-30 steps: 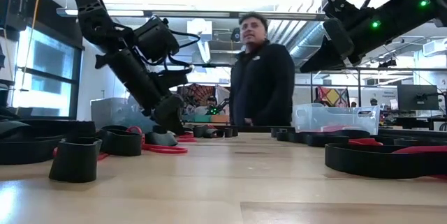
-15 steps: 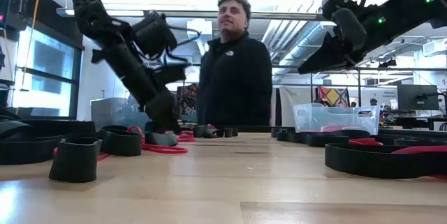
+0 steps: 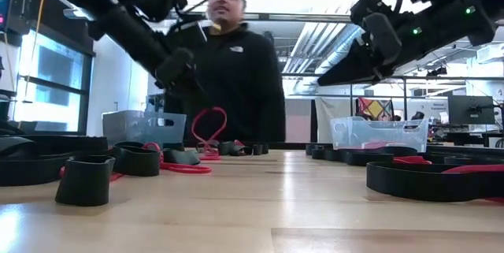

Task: Sort rubber bands into baskets
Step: Put the red rubber band into the transparent bin

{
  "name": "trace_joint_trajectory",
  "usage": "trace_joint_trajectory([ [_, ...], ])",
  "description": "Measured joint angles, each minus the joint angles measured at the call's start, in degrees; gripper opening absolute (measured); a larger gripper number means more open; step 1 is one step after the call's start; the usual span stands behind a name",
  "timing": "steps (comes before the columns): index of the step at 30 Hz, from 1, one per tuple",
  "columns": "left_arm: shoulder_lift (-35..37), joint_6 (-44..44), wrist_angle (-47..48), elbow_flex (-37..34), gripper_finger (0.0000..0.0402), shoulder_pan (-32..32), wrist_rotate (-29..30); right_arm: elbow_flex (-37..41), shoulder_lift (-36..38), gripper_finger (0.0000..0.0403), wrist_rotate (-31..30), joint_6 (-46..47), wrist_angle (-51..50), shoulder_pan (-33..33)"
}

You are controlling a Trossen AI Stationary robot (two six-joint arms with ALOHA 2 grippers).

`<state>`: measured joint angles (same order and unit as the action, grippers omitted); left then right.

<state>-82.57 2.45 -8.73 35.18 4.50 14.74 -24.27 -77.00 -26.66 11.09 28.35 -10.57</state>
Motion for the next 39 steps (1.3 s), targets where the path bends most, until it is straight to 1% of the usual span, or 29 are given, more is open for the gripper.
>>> trace_joint_trajectory([
  [2, 0.6, 0.7, -0.2, 0.0, 0.0000, -1.1, 0.0, 0.0, -2.3, 0.0006, 0.3, -1.0, 3.3, 0.0],
  [4, 0.9, 1.7, -0.9, 0.0, 0.0000, -2.1, 0.0, 0.0, -4.6, 0.0020, 0.4, -1.1, 6.6, 0.0],
  [8, 0.9, 3.2, -3.3, 0.0, 0.0000, -3.7, 0.0, -2.1, -8.9, 0.0071, 0.4, -1.0, 9.1, 0.0],
  [13, 0.9, 4.4, -7.8, 0.0, 0.0000, -5.2, 0.5, -8.6, -14.2, 0.0135, -0.2, -1.1, 9.1, 0.3],
  [16, 0.9, 4.5, -9.4, 0.0, 0.0000, -6.0, 0.9, -12.8, -16.9, 0.0153, 0.0, -1.6, 7.7, 1.1],
  [20, 0.9, 4.4, -10.6, 0.0, 0.0000, -7.3, 0.9, -17.7, -20.1, 0.0156, 0.4, -3.6, 3.8, 2.5],
  [23, 0.9, 4.4, -11.6, 0.0, 0.0000, -8.2, 0.9, -20.8, -22.1, 0.0156, 2.3, -4.4, 2.4, 3.5],
  [28, 0.9, 4.4, -13.5, 0.1, 0.0000, -9.5, 0.9, -25.6, -24.8, 0.0153, 8.6, -4.9, -0.1, 4.3],
  [30, 0.9, 4.4, -14.6, 0.1, 0.0000, -9.9, 0.9, -27.3, -25.3, 0.0140, 8.4, -5.0, -3.4, 4.3],
  [33, 0.9, 4.4, -15.1, 0.1, 0.0000, -10.4, 0.9, -29.6, -25.5, 0.0101, 4.7, -4.9, -9.6, 4.3],
  [35, 0.9, 4.1, -14.9, 0.1, 0.0000, -10.5, 0.9, -30.7, -25.5, 0.0062, 2.5, -4.3, -12.5, 4.3],
  [37, 0.9, 2.9, -14.9, 0.1, 0.0000, -10.9, 0.9, -31.5, -25.5, 0.0021, 2.0, -4.5, -13.2, 4.4],
  [39, 0.9, 2.4, -14.9, 0.1, 0.0000, -11.2, 0.9, -32.2, -25.5, 0.0009, 2.0, -5.8, -13.1, 4.3],
])
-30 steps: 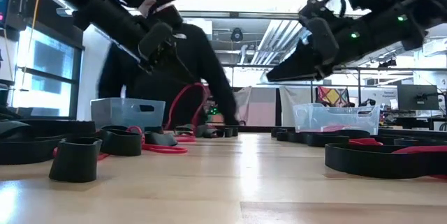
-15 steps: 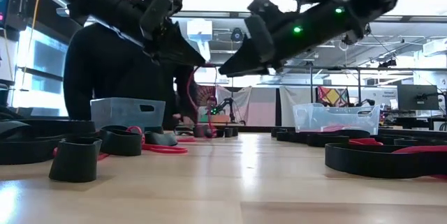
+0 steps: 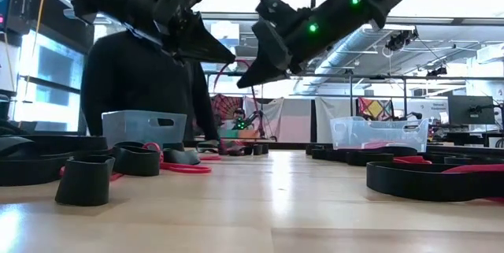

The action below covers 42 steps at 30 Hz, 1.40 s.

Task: Sort rubber bands into baskets
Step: Put the red rubber band into the transparent bin

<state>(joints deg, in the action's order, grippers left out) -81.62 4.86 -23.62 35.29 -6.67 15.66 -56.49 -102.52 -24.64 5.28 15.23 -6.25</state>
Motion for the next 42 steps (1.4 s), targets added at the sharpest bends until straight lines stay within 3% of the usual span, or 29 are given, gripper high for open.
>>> trace_joint_trajectory([
  [5, 0.0, -1.3, 0.2, 0.0, 0.0007, -0.3, -0.1, -0.6, 1.2, 0.0007, 0.0, 0.8, -3.4, 0.0],
  [11, 0.0, -2.1, 2.0, 0.0, 0.0052, -0.1, -0.2, -0.4, 4.3, 0.0002, -0.6, 3.2, -7.3, 0.0],
  [19, 0.0, -2.5, 1.3, 0.0, 0.0127, 1.7, -0.4, -0.4, 9.7, 0.0000, -6.0, 4.1, -16.7, 0.0],
  [22, -0.1, -2.4, 1.2, 0.0, 0.0143, 3.1, -4.9, -0.4, 12.9, 0.0000, -9.5, 5.8, -22.7, 0.6],
  [26, -1.1, -2.1, 0.3, 0.0, 0.0151, 4.6, -9.1, -0.4, 18.5, 0.0000, -10.8, 7.9, -31.4, 2.4],
  [36, -6.0, -2.4, -5.9, -0.1, 0.0152, 6.9, -12.2, -0.3, 33.1, 0.0000, -18.9, 14.3, -55.2, 10.0],
  [42, -9.0, -2.5, -9.8, -0.1, 0.0152, 7.8, -14.0, 1.2, 37.0, 0.0000, -21.0, 14.7, -60.7, 17.1],
])
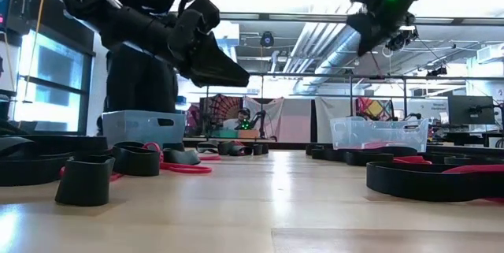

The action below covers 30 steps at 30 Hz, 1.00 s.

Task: Sort rubber bands into baskets
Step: Put the red rubber band into the transparent bin

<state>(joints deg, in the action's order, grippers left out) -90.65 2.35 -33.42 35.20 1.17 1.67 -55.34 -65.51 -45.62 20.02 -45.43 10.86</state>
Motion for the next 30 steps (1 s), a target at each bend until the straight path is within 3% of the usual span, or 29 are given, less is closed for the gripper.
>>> trace_joint_trajectory([
  [5, -0.4, -0.5, -0.4, 0.0, 0.0152, 0.4, 0.0, 5.0, 0.3, 0.0000, -0.6, -2.9, 4.5, 8.4],
  [10, -0.4, -1.0, -0.3, 0.0, 0.0152, 0.4, 0.0, 11.6, 0.3, 0.0000, 2.0, -9.0, 18.7, 16.9],
  [19, -0.4, -1.0, 0.6, 0.0, 0.0152, 0.4, 0.1, 22.3, 0.2, 0.0000, 14.1, -14.9, 39.6, 30.6],
  [30, -0.4, -0.9, 0.7, 0.0, 0.0152, 0.4, 0.3, 27.9, -2.4, 0.0000, 20.4, -11.1, 41.5, 37.8],
])
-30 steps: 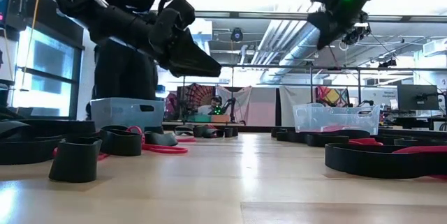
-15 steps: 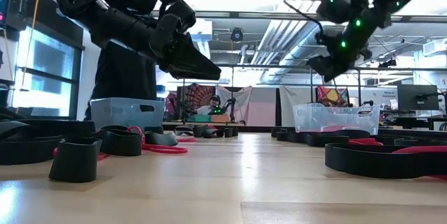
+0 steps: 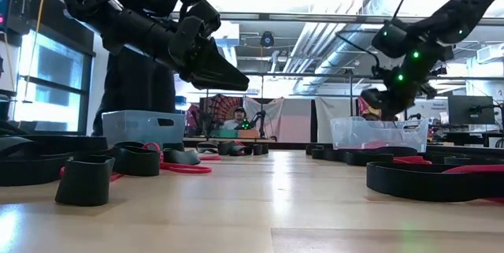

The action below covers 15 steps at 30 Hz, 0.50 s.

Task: Sort rubber bands into baskets
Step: Put the red rubber band into the transparent bin

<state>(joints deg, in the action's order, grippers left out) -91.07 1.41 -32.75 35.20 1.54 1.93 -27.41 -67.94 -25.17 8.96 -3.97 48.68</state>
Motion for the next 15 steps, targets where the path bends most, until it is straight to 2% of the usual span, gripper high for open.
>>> trace_joint_trajectory([
  [5, 0.0, 0.0, 0.1, 0.0, 0.0152, 0.0, 0.0, 0.3, -3.4, 0.0016, 0.3, 0.2, -0.5, 0.2],
  [10, 0.0, 0.0, 0.4, 0.0, 0.0152, 0.0, 0.2, 0.3, -3.4, 0.0083, 0.2, 0.2, -0.5, 0.2],
  [15, 0.0, 0.0, 0.4, 0.0, 0.0152, 0.0, 0.2, 0.2, -0.4, 0.0146, 0.2, 0.1, -0.9, -0.1],
])
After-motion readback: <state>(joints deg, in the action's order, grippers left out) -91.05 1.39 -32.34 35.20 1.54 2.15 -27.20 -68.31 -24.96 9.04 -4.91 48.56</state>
